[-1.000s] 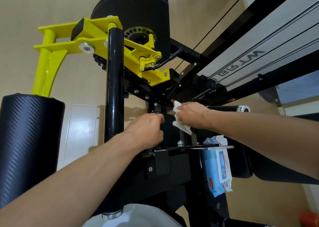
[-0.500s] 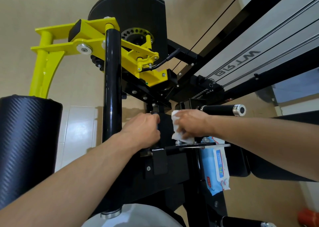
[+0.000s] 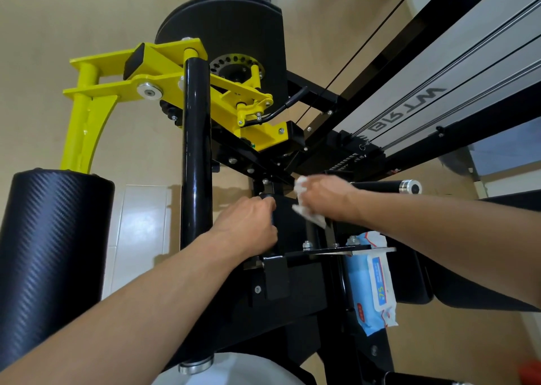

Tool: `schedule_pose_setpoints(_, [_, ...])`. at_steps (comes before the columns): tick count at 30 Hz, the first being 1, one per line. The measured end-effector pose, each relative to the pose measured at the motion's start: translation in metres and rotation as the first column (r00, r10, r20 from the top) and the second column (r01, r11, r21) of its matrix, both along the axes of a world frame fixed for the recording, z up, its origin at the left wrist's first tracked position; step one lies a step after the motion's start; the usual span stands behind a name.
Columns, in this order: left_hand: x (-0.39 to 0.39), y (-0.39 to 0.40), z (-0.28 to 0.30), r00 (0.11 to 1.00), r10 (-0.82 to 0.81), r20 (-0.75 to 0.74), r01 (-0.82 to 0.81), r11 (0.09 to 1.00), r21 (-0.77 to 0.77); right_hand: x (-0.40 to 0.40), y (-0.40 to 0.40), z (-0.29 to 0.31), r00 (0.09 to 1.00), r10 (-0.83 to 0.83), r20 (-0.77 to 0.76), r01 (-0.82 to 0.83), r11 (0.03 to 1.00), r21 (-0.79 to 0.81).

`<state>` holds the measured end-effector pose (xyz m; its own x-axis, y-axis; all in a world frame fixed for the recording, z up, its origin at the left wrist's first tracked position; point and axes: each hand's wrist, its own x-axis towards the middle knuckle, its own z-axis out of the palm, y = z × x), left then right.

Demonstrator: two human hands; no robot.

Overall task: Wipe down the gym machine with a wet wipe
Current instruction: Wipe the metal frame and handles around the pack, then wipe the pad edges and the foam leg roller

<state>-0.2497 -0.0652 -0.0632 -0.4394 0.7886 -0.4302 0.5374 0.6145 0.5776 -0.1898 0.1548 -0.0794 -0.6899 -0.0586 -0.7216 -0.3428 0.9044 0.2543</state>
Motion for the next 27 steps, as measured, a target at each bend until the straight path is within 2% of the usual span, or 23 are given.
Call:
schedule_pose_setpoints(2, [0.0,0.0,0.0,1.0,0.008,-0.001,-0.008,1.0,0.006,-0.014,0.009,0.0,0.994,0.0,-0.11,0.01,0.996,0.087])
schedule_pose_setpoints(3, [0.0,-0.001,0.001,1.0,0.015,0.0,-0.015,1.0,0.009,-0.014,0.006,0.002,0.997,0.012,-0.071,-0.002,0.992,0.129])
schedule_pose_setpoints(5, [0.001,-0.001,0.001,1.0,0.021,0.001,-0.021,1.0,0.014,-0.001,-0.009,0.001,0.99,-0.062,0.13,0.049,0.994,0.102])
schedule_pose_setpoints(7, [0.001,-0.002,0.001,1.0,0.031,0.001,-0.031,0.999,0.029,0.013,-0.028,0.006,0.886,-0.125,0.447,0.095,0.991,0.089])
schedule_pose_setpoints(8, [0.001,-0.002,0.002,0.999,0.033,0.003,-0.033,0.999,0.033,0.012,-0.031,0.009,0.839,-0.072,0.54,0.036,0.996,0.077])
schedule_pose_setpoints(9, [0.001,-0.002,0.002,1.0,0.03,0.006,-0.03,0.999,0.034,0.007,-0.031,0.011,0.838,-0.032,0.545,-0.001,0.998,0.06])
schedule_pose_setpoints(10, [0.001,-0.002,0.002,1.0,0.025,0.006,-0.025,0.999,0.036,0.002,-0.03,0.016,0.87,-0.06,0.489,0.044,0.998,0.044])
schedule_pose_setpoints(12, [0.001,-0.001,0.003,1.0,0.021,-0.015,-0.02,0.998,0.063,-0.013,-0.026,0.025,0.966,-0.131,0.224,0.141,0.99,-0.029])
schedule_pose_setpoints(13, [0.002,0.0,0.004,0.999,0.035,-0.033,-0.032,0.995,0.1,-0.018,-0.023,0.031,0.97,-0.225,0.096,0.236,0.963,-0.131])
schedule_pose_setpoints(14, [0.002,0.0,0.006,0.997,0.068,-0.045,-0.06,0.985,0.159,-0.022,-0.022,0.039,0.927,-0.375,0.02,0.367,0.891,-0.267])
schedule_pose_setpoints(16, [0.003,0.0,0.01,0.984,0.179,-0.01,-0.167,0.933,0.318,-0.022,-0.028,0.064,0.771,-0.637,0.015,0.551,0.655,-0.517])
schedule_pose_setpoints(19, [0.005,-0.003,0.023,0.928,0.316,0.2,-0.374,0.778,0.505,-0.01,-0.048,0.11,0.514,-0.853,0.094,0.56,0.25,-0.79])
schedule_pose_setpoints(21, [0.007,-0.006,0.031,0.872,0.321,0.37,-0.485,0.667,0.565,0.008,-0.058,0.134,0.344,-0.924,0.167,0.487,0.023,-0.873])
schedule_pose_setpoints(22, [0.009,-0.007,0.036,0.837,0.298,0.459,-0.535,0.626,0.567,0.017,-0.064,0.143,0.271,-0.943,0.191,0.455,-0.049,-0.889])
schedule_pose_setpoints(24, [0.014,-0.011,0.049,0.781,0.217,0.585,-0.579,0.602,0.549,0.036,-0.076,0.156,0.169,-0.958,0.231,0.401,-0.147,-0.904])
schedule_pose_setpoints(27, [0.025,-0.019,0.072,0.773,0.067,0.63,-0.511,0.655,0.557,0.063,-0.102,0.17,0.051,-0.933,0.357,0.286,-0.329,-0.9])
